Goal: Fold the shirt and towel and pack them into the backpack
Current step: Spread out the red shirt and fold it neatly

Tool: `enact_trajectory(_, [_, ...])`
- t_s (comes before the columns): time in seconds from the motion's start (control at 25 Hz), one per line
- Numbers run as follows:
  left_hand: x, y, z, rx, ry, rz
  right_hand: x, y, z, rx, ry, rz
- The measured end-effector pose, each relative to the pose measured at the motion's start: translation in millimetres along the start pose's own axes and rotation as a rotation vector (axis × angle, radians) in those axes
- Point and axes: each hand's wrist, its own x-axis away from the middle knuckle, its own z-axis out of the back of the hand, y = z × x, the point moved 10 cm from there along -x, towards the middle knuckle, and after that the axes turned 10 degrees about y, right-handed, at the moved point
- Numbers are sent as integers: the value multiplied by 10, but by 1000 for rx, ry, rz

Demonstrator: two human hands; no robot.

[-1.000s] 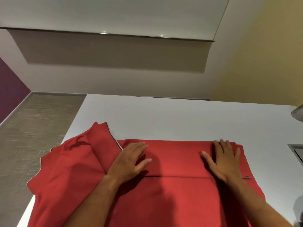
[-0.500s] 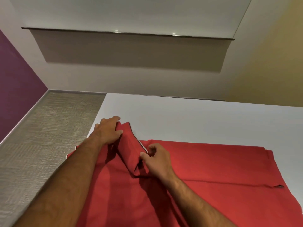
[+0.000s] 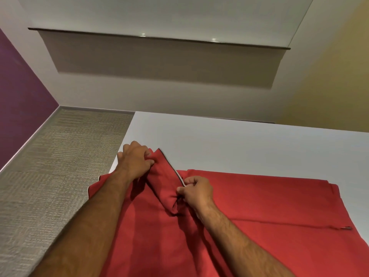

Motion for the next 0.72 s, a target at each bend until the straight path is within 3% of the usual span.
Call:
enact_trajectory(0.16, [330,217,461,172,186,-444,145,-189,122,30,25,180])
enact_trajectory(0.36, [1006,469,629,69,73,-925,459,-330,195,-3,-34,413])
enact_trajectory(0.48, [1329,448,643,49,50,-1021,639,-410,278,4,-43,554])
enact_trajectory(0.72, [1762,372,610,60,13,-1034,805,-321,333,16,-128,597])
